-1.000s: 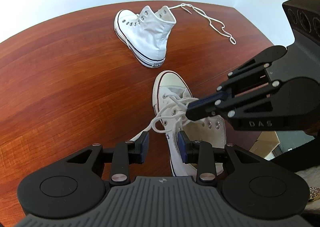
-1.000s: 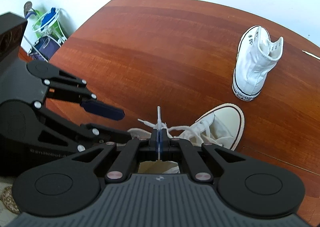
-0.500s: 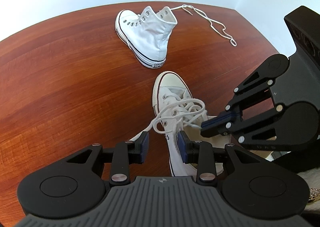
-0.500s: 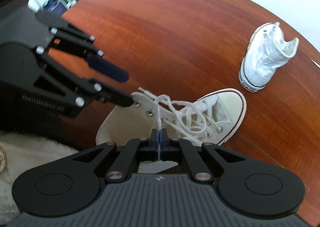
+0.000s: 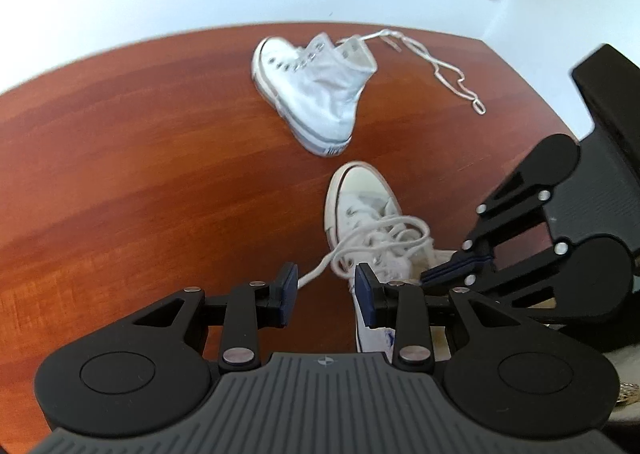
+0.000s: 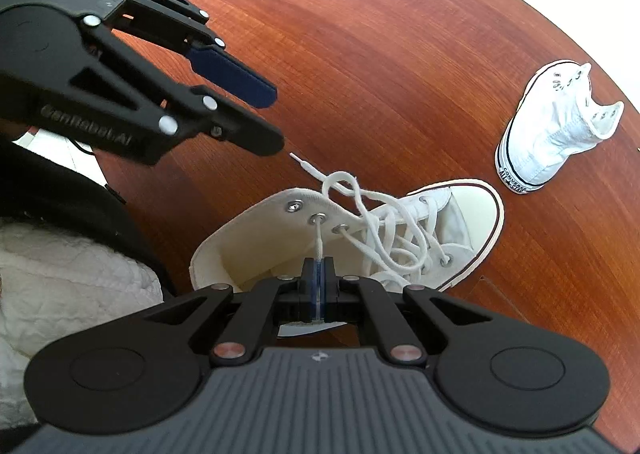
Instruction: Lace up shoes with both hands
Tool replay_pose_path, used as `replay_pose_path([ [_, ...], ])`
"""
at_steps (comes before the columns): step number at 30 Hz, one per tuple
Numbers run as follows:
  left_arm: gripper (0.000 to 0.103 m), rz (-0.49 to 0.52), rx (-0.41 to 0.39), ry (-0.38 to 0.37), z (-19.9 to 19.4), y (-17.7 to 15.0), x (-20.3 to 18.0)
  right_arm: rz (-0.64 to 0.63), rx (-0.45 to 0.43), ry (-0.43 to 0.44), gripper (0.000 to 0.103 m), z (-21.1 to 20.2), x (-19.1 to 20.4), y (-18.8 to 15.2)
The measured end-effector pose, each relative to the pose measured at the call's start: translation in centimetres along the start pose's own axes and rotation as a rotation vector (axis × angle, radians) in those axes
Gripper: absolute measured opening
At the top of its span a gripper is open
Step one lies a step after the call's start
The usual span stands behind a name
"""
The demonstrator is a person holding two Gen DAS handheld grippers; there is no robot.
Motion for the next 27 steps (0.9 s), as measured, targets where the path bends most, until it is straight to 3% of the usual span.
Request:
replay_pose_path([
  [8, 0.035, 0.101, 0.046, -0.078, 1.3, -0.4, -2.2, 0.001, -0.004, -0.014, 0.001, -0.2, 0.1, 0.2],
  [19, 0.034, 0.183, 0.062, -0.117, 1.8, -0.3, -3.5, 0.023, -0.043, -0.027, 0.001, -0.5, -0.2, 0.2],
  [24, 0.033, 0.314, 0.075, -0.091, 2.0, -0.1, -3.7, 0.026, -0.060, -0.029, 0.001, -0.4, -0.3, 0.4],
  [27, 0.033, 0.449, 0.094, -0.065, 2.3, 0.0, -3.7, 0.027, -0.068, -0.030, 0.001, -0.3, -0.3, 0.5],
])
Point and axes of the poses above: each gripper's, at about its wrist camera, not at the fingertips, and z roughly the way its jaws point, x to its left, y to its top, the point moved 6 cm from there along z, roughly the way its jaws point, and after that the axes turned 7 degrees about -y, right-handed, at the moved point
